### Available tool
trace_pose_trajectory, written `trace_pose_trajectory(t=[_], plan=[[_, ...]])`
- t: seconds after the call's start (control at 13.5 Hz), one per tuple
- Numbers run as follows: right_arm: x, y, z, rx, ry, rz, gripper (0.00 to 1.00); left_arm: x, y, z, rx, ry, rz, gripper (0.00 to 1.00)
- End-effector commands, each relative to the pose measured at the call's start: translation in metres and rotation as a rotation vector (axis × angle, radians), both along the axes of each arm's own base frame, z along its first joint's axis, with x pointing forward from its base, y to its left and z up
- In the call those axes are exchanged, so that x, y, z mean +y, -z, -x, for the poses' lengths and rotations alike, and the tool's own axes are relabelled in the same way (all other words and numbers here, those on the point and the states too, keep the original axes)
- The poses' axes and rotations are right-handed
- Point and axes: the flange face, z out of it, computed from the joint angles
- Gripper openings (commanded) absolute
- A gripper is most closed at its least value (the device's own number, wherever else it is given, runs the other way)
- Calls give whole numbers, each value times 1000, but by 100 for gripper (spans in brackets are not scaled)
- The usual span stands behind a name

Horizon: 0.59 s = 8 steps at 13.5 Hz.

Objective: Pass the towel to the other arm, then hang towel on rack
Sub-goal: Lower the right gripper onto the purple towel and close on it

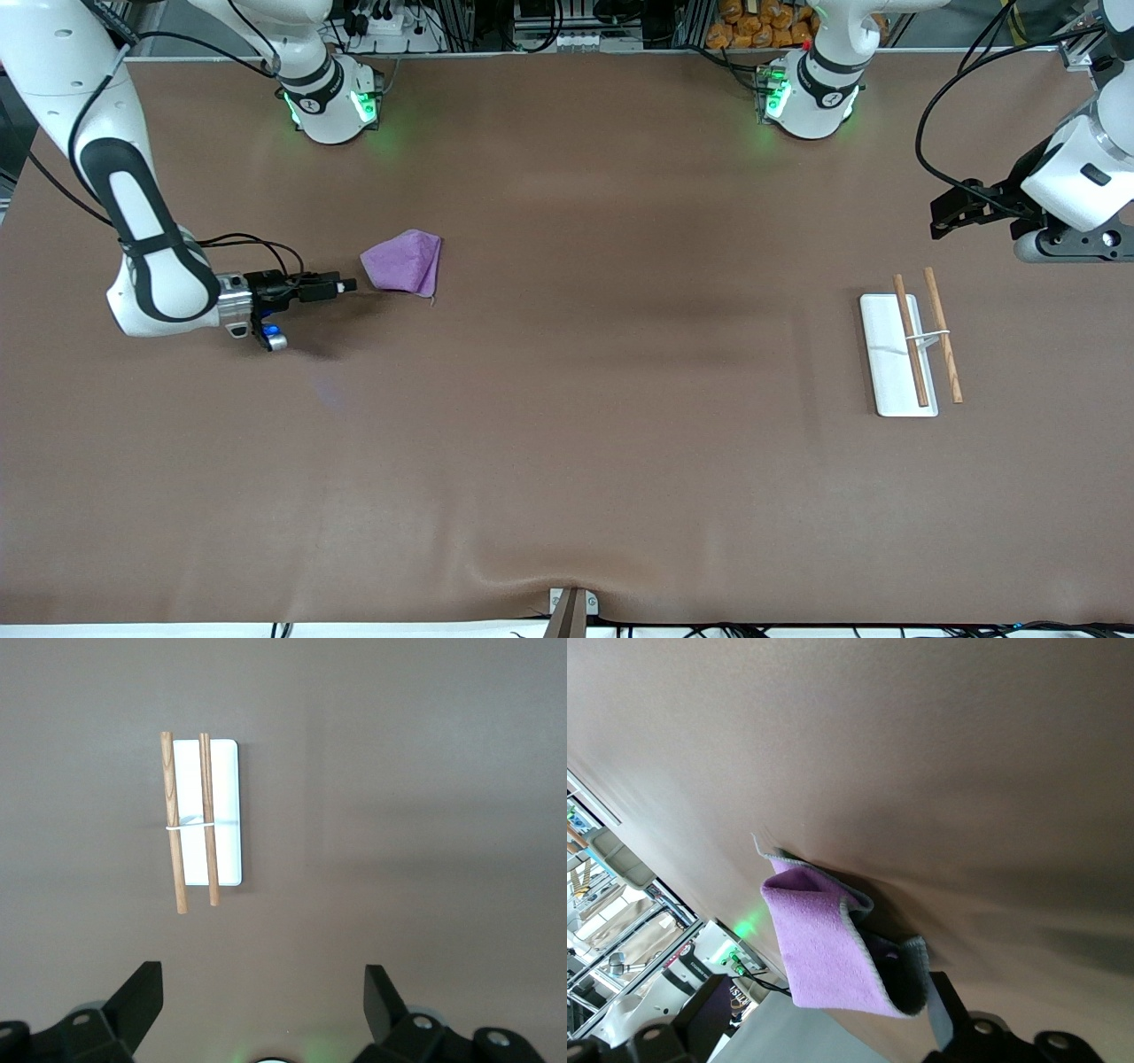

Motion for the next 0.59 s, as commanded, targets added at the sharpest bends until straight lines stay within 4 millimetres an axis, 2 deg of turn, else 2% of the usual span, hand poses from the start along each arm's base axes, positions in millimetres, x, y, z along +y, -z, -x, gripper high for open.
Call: trace_pose_trajectory(t=[0.0,0.15,0.52], plan=[[11,3,7,-15,28,-30,93,0,0,-1,-10,-1,13,100],[23,9,10,-20,15,-7,90,0,1,-2,-10,-1,11,100],[26,11,13,-29,22,-25,79,0,4,-3,-7,-1,11,100]])
